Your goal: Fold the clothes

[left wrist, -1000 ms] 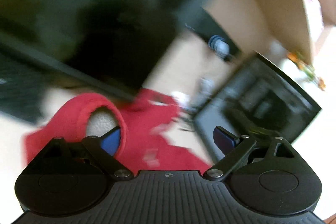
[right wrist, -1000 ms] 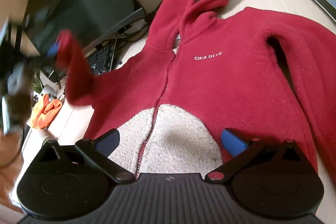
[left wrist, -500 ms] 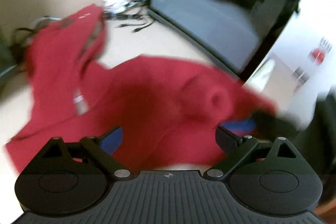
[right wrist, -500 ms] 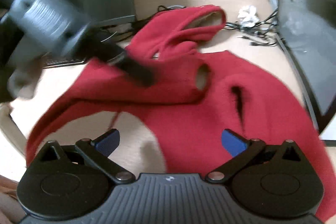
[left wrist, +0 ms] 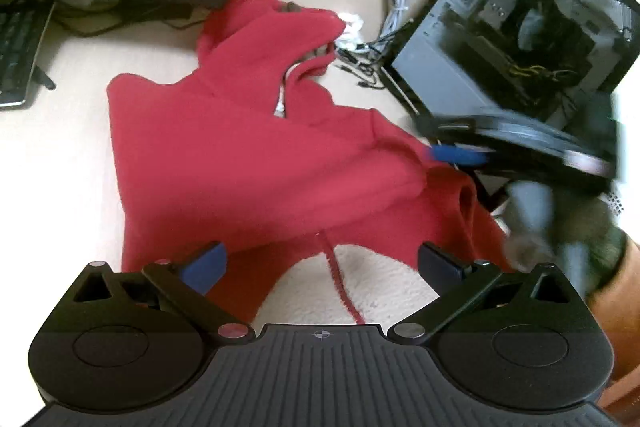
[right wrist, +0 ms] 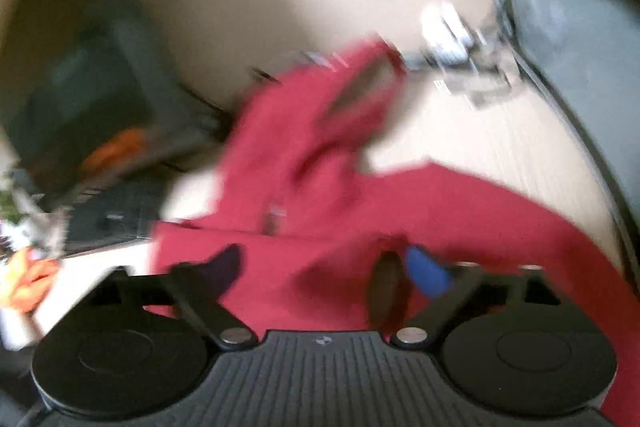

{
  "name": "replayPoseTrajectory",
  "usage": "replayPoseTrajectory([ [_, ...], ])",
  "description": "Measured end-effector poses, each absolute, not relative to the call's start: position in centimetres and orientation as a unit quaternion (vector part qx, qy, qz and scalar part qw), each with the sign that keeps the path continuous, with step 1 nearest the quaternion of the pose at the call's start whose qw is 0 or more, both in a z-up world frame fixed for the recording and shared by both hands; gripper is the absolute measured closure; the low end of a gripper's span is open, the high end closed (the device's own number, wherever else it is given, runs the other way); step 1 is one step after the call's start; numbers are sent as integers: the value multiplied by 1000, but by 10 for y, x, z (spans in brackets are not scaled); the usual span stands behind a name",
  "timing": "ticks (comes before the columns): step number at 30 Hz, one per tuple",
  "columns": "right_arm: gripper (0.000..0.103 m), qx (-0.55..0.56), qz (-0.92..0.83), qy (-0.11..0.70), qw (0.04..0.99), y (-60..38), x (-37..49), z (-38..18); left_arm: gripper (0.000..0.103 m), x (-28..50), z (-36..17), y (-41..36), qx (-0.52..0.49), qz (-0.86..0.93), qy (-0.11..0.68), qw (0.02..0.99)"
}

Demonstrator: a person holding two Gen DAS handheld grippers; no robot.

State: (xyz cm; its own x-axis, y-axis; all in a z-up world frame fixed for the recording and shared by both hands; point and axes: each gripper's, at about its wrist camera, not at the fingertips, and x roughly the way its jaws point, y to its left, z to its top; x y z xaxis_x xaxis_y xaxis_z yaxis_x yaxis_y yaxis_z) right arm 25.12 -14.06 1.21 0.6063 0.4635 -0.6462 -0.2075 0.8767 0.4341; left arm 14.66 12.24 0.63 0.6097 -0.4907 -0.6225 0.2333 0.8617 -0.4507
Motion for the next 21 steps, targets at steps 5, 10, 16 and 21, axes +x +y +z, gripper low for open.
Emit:
replayPoseTrajectory([
  [5, 82, 158, 203, 432, 864, -118, 269, 4, 0, 154, 10, 128, -167, -203, 357, 896],
  [10, 87, 108, 218, 317, 917, -108, 263, 66, 0, 173, 18, 131, -165, -192, 323, 912],
  [16, 87, -4, 170, 329, 929, -109, 264, 42, 0, 206, -7, 128, -159, -182, 372, 896],
  [21, 68, -44, 154, 371, 915, -114, 244, -1, 0, 207, -18, 122, -132, -175, 376, 900],
])
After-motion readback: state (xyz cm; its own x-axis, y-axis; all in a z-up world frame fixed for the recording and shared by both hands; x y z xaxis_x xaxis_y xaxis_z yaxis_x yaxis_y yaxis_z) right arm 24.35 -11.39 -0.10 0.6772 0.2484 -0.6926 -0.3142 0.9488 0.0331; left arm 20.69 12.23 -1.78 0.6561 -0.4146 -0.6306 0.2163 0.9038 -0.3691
